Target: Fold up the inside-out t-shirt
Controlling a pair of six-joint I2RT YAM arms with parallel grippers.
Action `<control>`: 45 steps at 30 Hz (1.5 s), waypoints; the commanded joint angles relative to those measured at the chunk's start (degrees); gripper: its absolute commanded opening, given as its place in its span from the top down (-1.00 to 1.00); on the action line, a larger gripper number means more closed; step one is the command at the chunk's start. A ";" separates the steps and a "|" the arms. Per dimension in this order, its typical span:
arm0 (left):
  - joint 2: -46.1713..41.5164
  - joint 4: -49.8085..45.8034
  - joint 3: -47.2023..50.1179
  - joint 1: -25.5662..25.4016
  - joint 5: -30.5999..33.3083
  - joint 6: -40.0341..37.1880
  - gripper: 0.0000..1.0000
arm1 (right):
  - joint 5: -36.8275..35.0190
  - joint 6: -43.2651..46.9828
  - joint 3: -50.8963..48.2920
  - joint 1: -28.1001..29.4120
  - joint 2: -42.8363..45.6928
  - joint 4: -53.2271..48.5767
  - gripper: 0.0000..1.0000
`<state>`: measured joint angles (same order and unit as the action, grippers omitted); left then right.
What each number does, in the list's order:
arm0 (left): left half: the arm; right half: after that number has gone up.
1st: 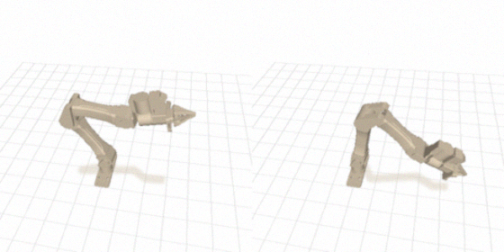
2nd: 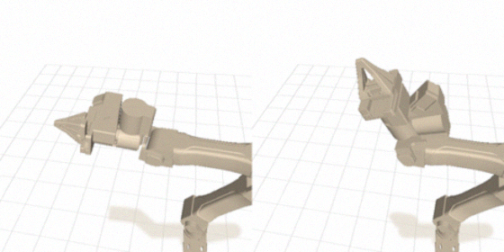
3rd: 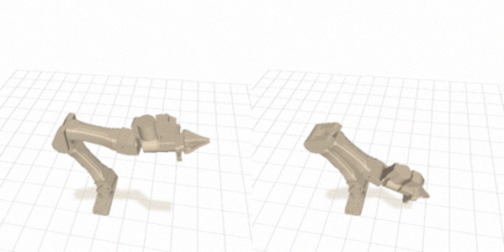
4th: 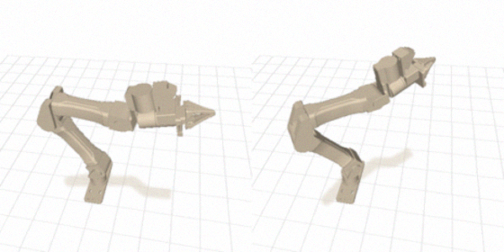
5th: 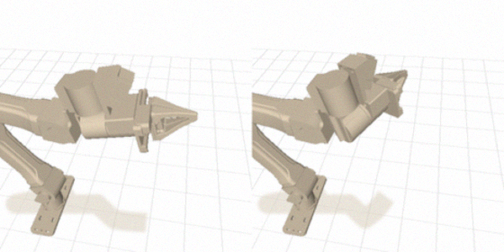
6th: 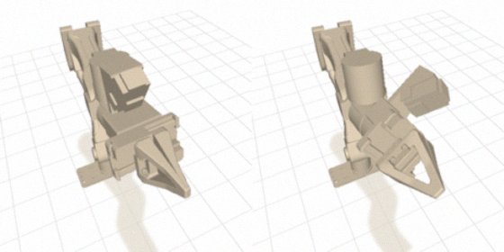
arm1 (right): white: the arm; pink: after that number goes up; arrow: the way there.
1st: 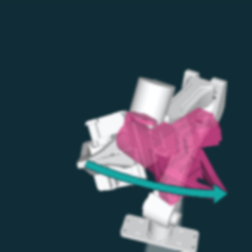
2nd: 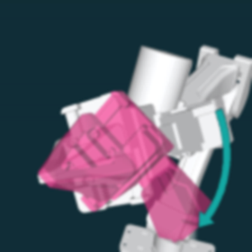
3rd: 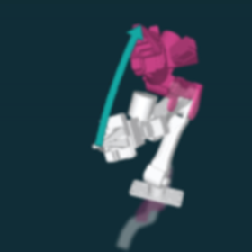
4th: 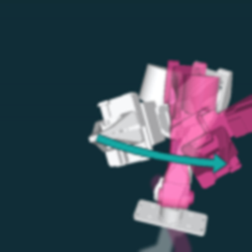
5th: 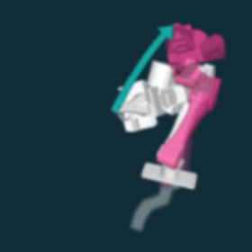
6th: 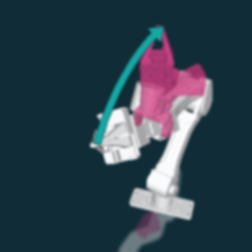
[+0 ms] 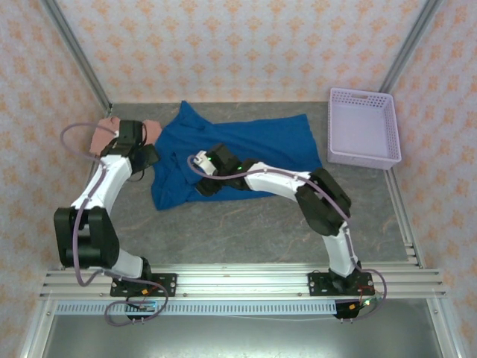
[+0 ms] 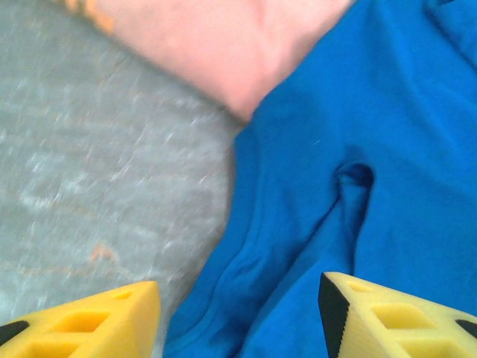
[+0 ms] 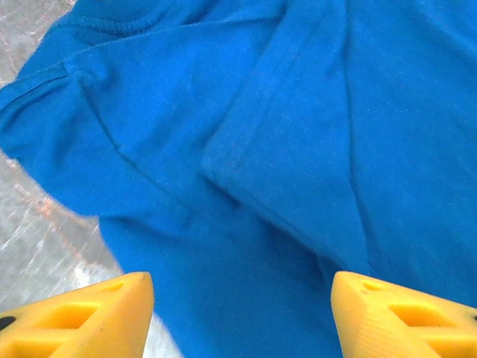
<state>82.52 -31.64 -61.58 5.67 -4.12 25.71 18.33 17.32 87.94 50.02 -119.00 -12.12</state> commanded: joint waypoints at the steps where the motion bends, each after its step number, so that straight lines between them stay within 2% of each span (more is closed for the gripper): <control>1: -4.19 3.83 6.11 1.64 -3.19 4.28 -0.19 | -2.52 6.02 6.43 0.80 -4.48 -3.00 -0.27; 5: -7.55 4.45 9.80 1.80 -3.89 4.52 -0.20 | -3.16 7.85 12.86 1.48 -9.78 -6.92 -0.21; 14: -8.34 3.86 11.04 1.77 -5.14 5.75 -0.21 | -2.78 9.41 20.50 1.83 -15.55 -11.32 -0.10; 16: -8.36 3.86 11.04 1.78 -5.15 5.74 -0.21 | -3.49 9.00 21.10 1.83 -16.08 -11.06 0.03; 21: -8.30 3.86 11.70 1.80 -5.11 5.66 -0.21 | -5.39 6.74 21.65 1.59 -15.91 -9.21 0.52; 25: -8.58 3.94 12.66 1.80 -5.55 5.68 -0.21 | -5.08 3.91 21.72 0.76 -15.09 -8.01 0.72; 37: -10.32 4.63 15.76 1.73 -6.83 5.99 -0.22 | 2.49 -8.26 21.92 -5.02 -13.23 -4.07 0.82; 41: -11.11 5.04 17.24 1.71 -8.82 6.35 -0.22 | 4.99 -14.43 24.36 -7.48 -15.20 -3.98 0.82; 45: -12.42 5.27 19.02 1.15 -10.33 6.55 -0.22 | 4.59 -20.79 28.45 -9.81 -18.36 -5.85 0.81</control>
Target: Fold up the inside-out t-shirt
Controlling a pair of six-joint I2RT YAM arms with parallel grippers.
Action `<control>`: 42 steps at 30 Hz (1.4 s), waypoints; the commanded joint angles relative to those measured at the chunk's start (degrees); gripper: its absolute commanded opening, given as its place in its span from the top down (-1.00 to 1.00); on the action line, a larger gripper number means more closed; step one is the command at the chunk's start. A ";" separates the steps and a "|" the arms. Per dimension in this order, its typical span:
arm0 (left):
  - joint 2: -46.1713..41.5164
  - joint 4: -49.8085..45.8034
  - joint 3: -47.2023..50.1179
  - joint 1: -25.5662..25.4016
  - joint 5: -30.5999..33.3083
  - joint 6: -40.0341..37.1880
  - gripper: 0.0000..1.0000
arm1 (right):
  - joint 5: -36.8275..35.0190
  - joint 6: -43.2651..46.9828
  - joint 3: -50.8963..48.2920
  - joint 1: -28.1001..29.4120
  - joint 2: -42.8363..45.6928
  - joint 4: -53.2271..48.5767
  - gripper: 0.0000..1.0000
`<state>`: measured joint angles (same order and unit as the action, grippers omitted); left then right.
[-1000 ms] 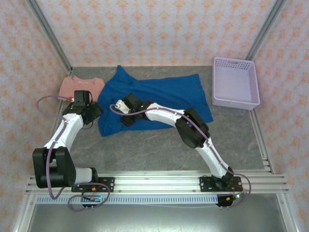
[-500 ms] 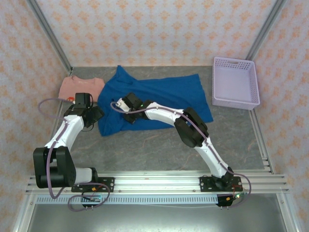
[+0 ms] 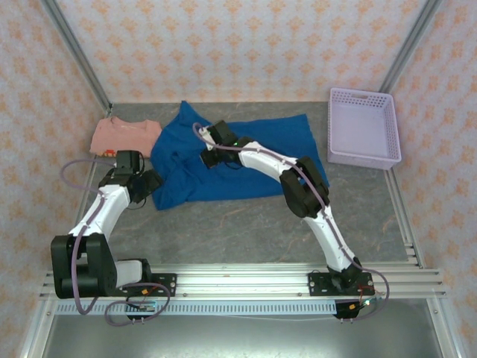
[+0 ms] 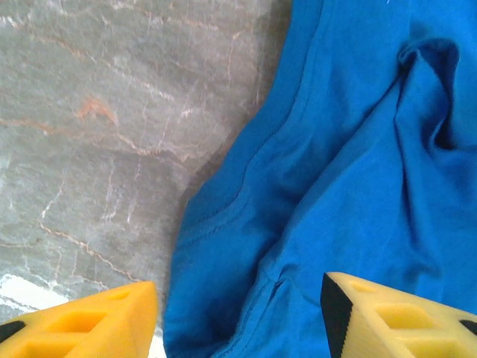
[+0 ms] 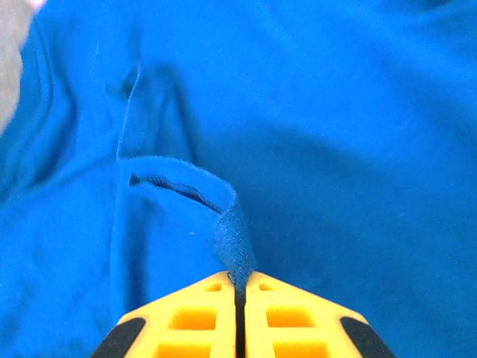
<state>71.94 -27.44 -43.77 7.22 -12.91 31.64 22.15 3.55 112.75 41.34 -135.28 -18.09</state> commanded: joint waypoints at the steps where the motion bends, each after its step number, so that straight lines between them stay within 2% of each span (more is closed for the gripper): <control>1: -2.26 0.84 1.58 -0.60 -1.72 0.66 -0.22 | 0.41 -8.28 4.53 -1.70 -2.79 -0.66 0.80; 4: -3.77 0.77 2.59 -2.13 -1.77 0.88 -0.22 | -2.55 -11.89 8.35 -3.12 -5.28 -4.45 0.66; 7: -4.70 0.43 2.97 -4.40 -1.88 0.97 -0.22 | -3.30 -12.56 12.57 -4.03 -7.25 -9.48 0.34; 9: -4.93 0.76 3.26 -5.81 -1.91 1.19 -0.22 | -2.95 -11.89 12.12 -4.25 -6.50 -10.55 0.17; 11: -4.73 1.34 3.72 -6.80 -2.34 1.46 -0.22 | -2.85 -10.77 10.89 -4.34 -4.72 -11.31 0.09; 14: -4.28 2.20 4.65 -7.49 -2.66 1.47 -0.21 | -3.74 -8.43 4.81 -4.69 0.89 -12.08 0.06; 20: -2.37 6.43 3.76 -11.63 -5.28 0.10 -0.19 | -7.06 -9.30 -21.69 -6.33 19.72 -9.22 0.05; 23: 1.30 9.55 2.71 -13.62 -6.28 1.53 -0.19 | -8.27 -12.43 -33.56 -9.83 27.92 -9.36 0.05; 26: 6.65 10.28 0.99 -13.75 -3.48 2.12 -0.17 | -9.54 -15.16 -41.51 -15.07 33.14 -10.48 0.04; 29: 10.44 10.57 -0.01 -13.09 1.11 1.96 -0.17 | -8.70 -17.77 -46.14 -21.57 34.67 -11.35 0.04; 32: 12.22 11.63 0.97 -11.11 2.41 2.18 -0.17 | -9.07 -18.95 -47.31 -25.75 32.79 -12.29 0.07; 38: 12.07 10.37 4.53 -6.75 2.51 1.02 -0.17 | -12.77 -20.38 -48.13 -28.97 28.52 -15.98 0.11; 42: 8.58 8.56 7.46 -5.64 3.66 0.51 -0.17 | -15.30 -20.99 -49.75 -30.07 30.18 -18.23 0.14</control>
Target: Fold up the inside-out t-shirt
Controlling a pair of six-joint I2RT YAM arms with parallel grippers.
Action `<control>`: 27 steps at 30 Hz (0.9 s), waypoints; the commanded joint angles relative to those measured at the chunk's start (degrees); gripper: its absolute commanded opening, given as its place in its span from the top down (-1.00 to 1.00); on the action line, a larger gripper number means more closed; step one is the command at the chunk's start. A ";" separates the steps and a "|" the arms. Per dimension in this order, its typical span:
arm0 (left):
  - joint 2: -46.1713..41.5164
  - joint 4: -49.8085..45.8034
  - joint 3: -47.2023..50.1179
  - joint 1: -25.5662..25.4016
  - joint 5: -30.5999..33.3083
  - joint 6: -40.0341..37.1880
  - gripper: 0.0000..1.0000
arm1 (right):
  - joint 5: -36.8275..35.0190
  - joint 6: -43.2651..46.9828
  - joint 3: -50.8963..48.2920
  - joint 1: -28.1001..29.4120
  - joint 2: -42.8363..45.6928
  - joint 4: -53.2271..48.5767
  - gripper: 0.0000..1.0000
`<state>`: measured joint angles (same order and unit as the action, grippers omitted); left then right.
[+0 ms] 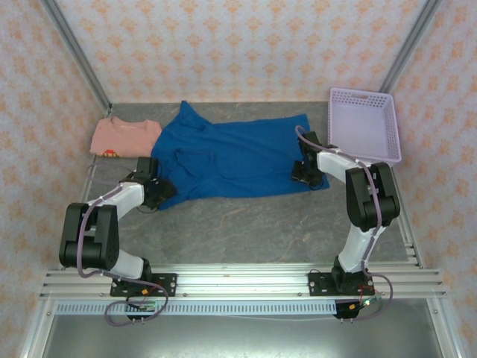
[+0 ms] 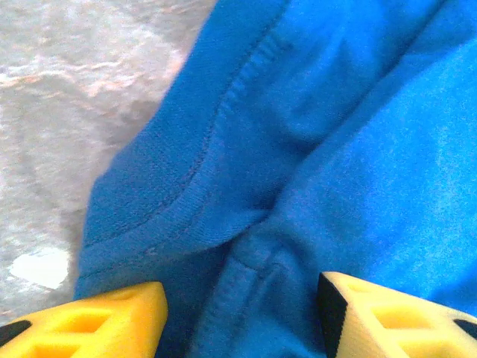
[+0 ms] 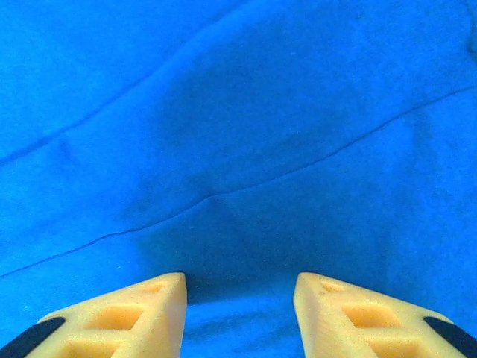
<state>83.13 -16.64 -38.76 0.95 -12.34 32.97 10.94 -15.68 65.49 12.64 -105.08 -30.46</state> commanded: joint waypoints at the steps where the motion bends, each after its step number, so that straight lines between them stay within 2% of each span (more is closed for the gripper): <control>1: -3.25 -2.25 3.10 0.63 2.94 -0.68 -0.17 | -4.15 -1.82 -2.90 -1.39 0.28 -6.26 0.14; 5: -4.58 -3.37 4.89 0.44 1.40 -0.63 -0.17 | -3.03 -2.66 -6.04 -1.31 2.46 -7.07 0.18; 12: -14.16 -10.00 5.36 0.05 7.06 -0.99 -0.17 | -2.69 -3.79 -13.19 0.40 9.84 -8.15 0.19; 15: -19.96 -11.88 2.72 -2.18 10.09 -1.39 -0.17 | -3.02 -3.86 -13.53 2.44 13.22 -9.00 0.17; 17: -21.49 -9.86 1.11 -5.28 9.66 -2.78 -0.18 | -4.17 -2.16 -12.58 4.41 16.23 -7.01 0.12; 20: -16.74 -6.29 -1.73 -6.74 5.04 -4.55 -0.15 | -2.48 0.26 -9.75 8.95 19.09 -1.00 0.05; 24: -6.26 -5.14 -8.04 -6.75 7.05 -7.56 -0.03 | 1.63 -0.80 -4.77 15.81 16.65 7.75 -0.03; 27: 2.05 -5.17 -12.94 -6.74 5.96 -9.04 0.03 | 5.40 -3.96 -0.68 19.09 11.65 13.12 -0.04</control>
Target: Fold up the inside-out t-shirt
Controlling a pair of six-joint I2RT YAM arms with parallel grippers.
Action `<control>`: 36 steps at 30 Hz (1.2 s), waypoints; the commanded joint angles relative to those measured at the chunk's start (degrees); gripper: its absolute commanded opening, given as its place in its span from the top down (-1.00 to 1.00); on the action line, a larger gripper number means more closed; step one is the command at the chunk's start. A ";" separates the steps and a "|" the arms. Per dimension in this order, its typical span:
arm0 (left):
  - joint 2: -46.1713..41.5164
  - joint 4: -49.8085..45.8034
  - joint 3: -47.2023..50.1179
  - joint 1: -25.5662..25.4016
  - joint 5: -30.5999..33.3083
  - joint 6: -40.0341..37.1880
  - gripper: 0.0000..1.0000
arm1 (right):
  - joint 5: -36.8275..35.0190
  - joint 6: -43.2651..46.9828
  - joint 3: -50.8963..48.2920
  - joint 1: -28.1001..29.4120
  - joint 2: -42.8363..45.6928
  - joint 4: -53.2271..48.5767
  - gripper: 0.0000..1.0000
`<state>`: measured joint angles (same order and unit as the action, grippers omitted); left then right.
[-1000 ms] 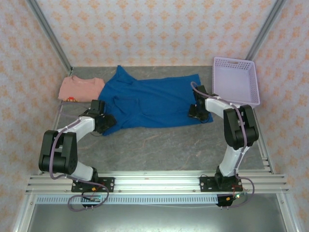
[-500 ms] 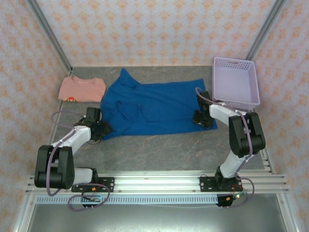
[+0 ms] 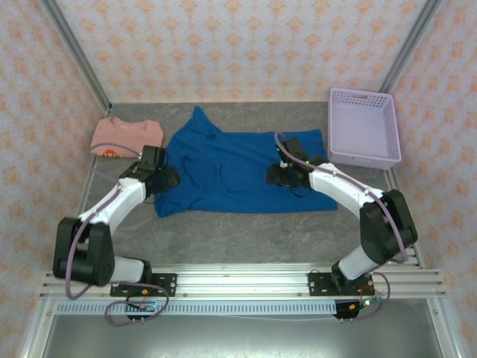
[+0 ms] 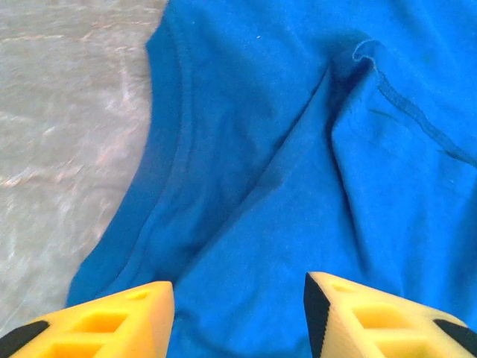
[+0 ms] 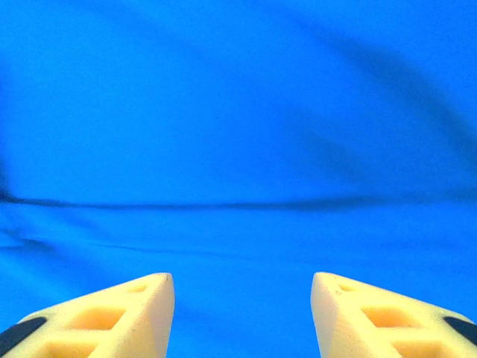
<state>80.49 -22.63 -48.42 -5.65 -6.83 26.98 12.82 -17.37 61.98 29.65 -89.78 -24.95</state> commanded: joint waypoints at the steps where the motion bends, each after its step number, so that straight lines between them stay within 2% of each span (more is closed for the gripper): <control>1: 7.06 0.54 -4.73 -0.13 -0.15 -2.95 0.04 | 4.58 -3.44 4.12 3.05 -5.59 9.48 -0.04; 3: 9.31 -0.18 -6.66 -0.41 -1.50 -2.49 0.08 | 5.61 -4.34 7.08 5.36 -8.69 9.83 -0.03; 5: 7.41 0.46 -6.33 -1.70 -2.35 -2.47 0.08 | 6.04 -3.73 8.71 6.32 -9.92 8.08 -0.03; 9: 1.93 -0.80 -4.19 -3.95 -3.19 -1.82 0.03 | -0.61 0.02 6.92 4.49 -6.59 -1.61 -0.03; 12: -0.24 -0.12 0.05 -4.53 -8.11 0.11 -0.01 | -2.71 0.75 1.61 -0.28 -1.66 -8.32 -0.03; 15: -0.56 1.49 4.11 -4.60 -12.08 2.35 -0.02 | -2.33 0.28 -4.83 -7.39 3.02 -12.23 -0.03; 19: 2.34 3.36 6.89 -4.57 -15.81 3.27 -0.03 | -1.87 0.42 -9.70 -15.71 3.75 -13.37 -0.01; 26: 4.96 0.56 8.93 -4.42 -8.36 2.78 -0.03 | -2.69 0.81 -11.67 -22.08 -2.49 -14.76 0.12; 31: 2.64 -0.72 14.32 -4.61 -7.61 3.31 -0.06 | -1.04 -1.06 -13.37 -22.27 -3.91 -17.52 0.24; 36: -3.23 -3.45 18.16 -4.97 -6.63 6.98 -0.10 | -1.50 -4.39 -16.92 -22.26 -1.49 -18.57 0.23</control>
<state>78.17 -17.96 -34.22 -10.15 -17.52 31.18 11.86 -18.90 49.23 7.55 -90.78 -37.10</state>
